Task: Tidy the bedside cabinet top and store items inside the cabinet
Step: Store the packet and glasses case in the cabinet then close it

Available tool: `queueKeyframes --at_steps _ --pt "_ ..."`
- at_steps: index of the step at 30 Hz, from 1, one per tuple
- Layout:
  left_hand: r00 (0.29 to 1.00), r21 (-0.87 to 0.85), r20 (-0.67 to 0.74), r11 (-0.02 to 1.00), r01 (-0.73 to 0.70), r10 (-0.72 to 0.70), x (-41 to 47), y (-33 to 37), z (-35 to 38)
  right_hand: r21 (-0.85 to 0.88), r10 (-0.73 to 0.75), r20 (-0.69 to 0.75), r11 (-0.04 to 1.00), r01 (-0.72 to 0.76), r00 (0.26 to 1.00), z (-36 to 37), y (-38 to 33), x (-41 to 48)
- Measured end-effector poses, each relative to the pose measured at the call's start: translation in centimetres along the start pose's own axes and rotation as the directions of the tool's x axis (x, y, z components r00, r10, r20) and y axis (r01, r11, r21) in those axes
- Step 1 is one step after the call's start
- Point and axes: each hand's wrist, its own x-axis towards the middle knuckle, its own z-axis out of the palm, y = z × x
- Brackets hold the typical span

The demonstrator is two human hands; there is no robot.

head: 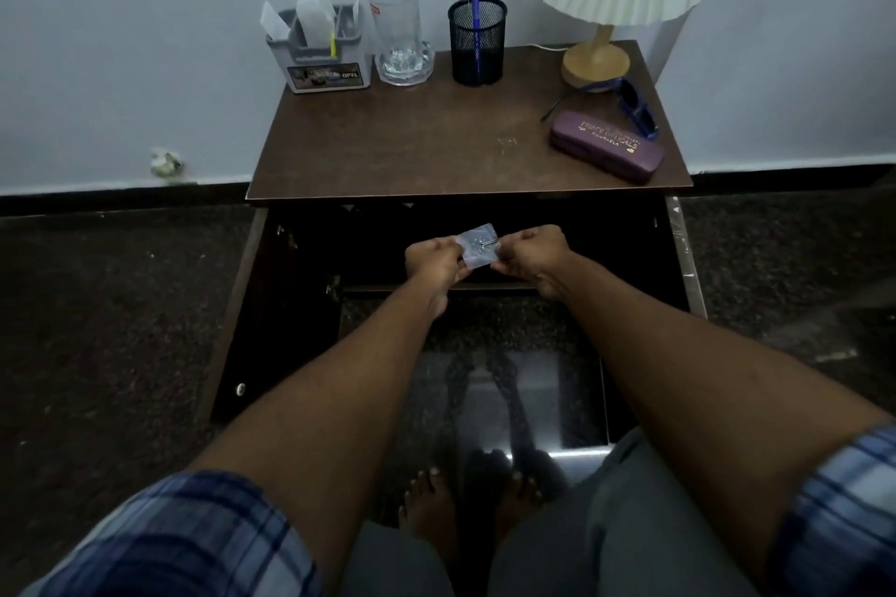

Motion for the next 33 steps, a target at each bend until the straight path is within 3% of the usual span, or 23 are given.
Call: queueKeyframes --at_steps 6,10,13,16,18,19,20,21,23,26,27,28,29,31,33 --pt "0.998 0.101 -0.049 0.994 -0.037 0.042 4.4 -0.3 1.3 0.017 -0.018 -0.065 1.000 0.019 0.998 0.8 0.0 3.9" --pt "0.984 0.243 -0.161 0.969 -0.033 0.074 7.9 -0.3 1.9 0.082 0.031 -0.113 0.996 -0.022 0.993 1.4 0.1 7.0" --pt "0.978 0.365 -0.180 0.930 -0.032 0.105 9.9 -0.4 2.4 0.180 0.108 -0.139 0.980 -0.082 0.984 2.3 0.5 9.2" --pt "0.985 0.458 -0.164 0.889 0.024 0.058 11.1 -0.4 3.0 0.477 0.240 -0.169 0.869 -0.134 0.956 2.7 0.0 10.7" --pt "0.989 0.459 -0.149 0.887 0.054 0.017 12.2 -0.6 3.4 0.457 0.248 -0.279 0.884 -0.098 0.928 2.3 -1.0 10.0" --pt "0.992 0.453 -0.127 0.889 0.063 -0.006 12.5 -0.8 3.5 0.645 0.376 -0.246 0.752 -0.139 0.894 2.1 -1.8 9.3" --pt "0.995 0.442 -0.100 0.894 0.070 -0.028 12.7 -1.1 3.7 0.875 0.482 -0.157 0.472 -0.105 0.862 1.6 -2.0 9.6" --pt "0.996 0.433 -0.083 0.898 0.074 -0.043 13.1 -1.4 3.9 0.972 0.529 -0.077 0.227 -0.054 0.845 1.6 -2.4 9.9" --pt "0.996 0.413 -0.072 0.908 0.072 -0.046 13.6 -2.0 4.1 0.962 0.547 -0.125 0.270 -0.033 0.827 2.0 -2.3 10.3" --pt "0.998 0.393 -0.059 0.918 0.053 -0.032 14.6 -2.4 4.2 0.826 0.490 -0.137 0.536 -0.174 0.861 2.0 -1.7 11.4" --pt "0.998 0.383 -0.055 0.922 0.056 -0.037 14.8 -2.4 4.2 0.665 0.438 -0.152 0.709 -0.237 0.886 1.9 -1.6 11.6" --pt "0.998 0.377 -0.049 0.924 0.057 -0.041 14.6 -2.2 4.2 0.332 0.312 -0.215 0.915 -0.231 0.925 1.6 -1.2 11.9" --pt "0.998 0.376 -0.043 0.925 0.058 -0.045 14.4 -2.0 4.3 0.020 0.202 -0.150 0.979 -0.201 0.968 1.5 -1.4 11.4" --pt "0.999 0.377 -0.021 0.925 0.044 -0.039 13.5 -1.5 4.4 -0.058 0.243 0.036 0.969 -0.241 0.969 2.1 -0.9 12.1" --pt "1.000 0.377 -0.009 0.926 0.023 -0.021 12.9 -1.3 4.6 -0.129 0.238 0.045 0.964 -0.231 0.970 2.5 -1.0 12.1"
